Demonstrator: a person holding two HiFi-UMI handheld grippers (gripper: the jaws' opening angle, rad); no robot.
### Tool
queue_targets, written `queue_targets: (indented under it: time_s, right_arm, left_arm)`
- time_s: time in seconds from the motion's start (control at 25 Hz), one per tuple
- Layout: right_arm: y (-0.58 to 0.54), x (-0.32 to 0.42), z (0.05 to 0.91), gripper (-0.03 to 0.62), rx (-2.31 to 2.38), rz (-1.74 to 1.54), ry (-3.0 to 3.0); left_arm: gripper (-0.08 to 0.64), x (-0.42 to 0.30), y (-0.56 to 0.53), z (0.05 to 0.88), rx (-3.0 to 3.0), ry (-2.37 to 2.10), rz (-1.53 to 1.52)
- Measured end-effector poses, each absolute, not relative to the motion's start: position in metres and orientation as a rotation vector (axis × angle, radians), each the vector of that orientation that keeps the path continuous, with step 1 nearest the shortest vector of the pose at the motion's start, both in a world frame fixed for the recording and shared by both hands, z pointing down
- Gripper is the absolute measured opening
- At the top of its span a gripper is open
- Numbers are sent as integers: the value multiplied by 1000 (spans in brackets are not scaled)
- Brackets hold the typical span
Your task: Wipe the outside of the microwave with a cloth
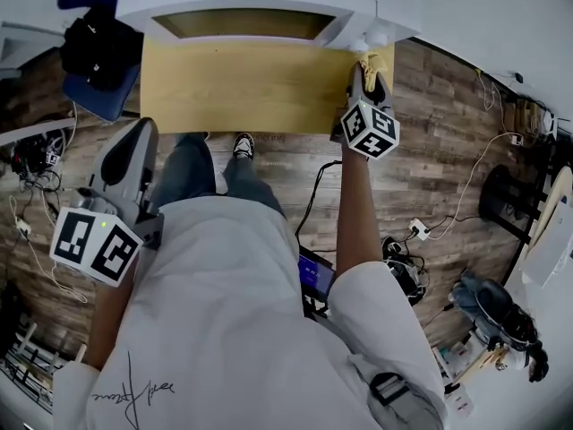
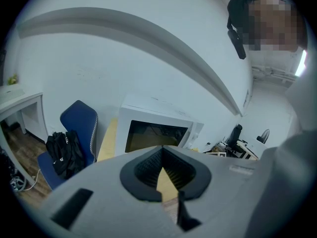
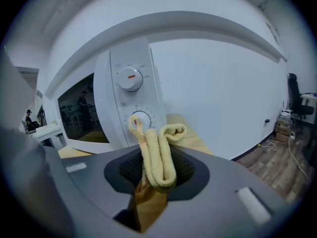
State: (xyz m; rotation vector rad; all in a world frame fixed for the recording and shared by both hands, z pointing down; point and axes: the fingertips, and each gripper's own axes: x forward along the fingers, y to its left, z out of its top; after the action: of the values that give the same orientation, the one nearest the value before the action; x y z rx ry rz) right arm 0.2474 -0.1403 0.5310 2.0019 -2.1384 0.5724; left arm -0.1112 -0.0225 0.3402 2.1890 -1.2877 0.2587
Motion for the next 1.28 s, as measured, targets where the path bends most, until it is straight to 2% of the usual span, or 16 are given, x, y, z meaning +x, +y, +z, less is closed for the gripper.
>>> queue_targets:
  time_s: [0.52, 1.0, 1.28]
  right_arm:
    - [-153, 232, 537, 114, 1989, 599, -2110]
    - [-154, 189, 539, 112, 1979, 674, -2154]
    - [-154, 187, 543, 110, 2139, 863, -2115]
  left_arm:
    - [-5, -110, -19, 344, 2190, -1269, 272]
    - [-5, -118, -14, 342, 2186, -1279, 255]
    - [-5, -122, -10, 344, 2177, -1283, 243]
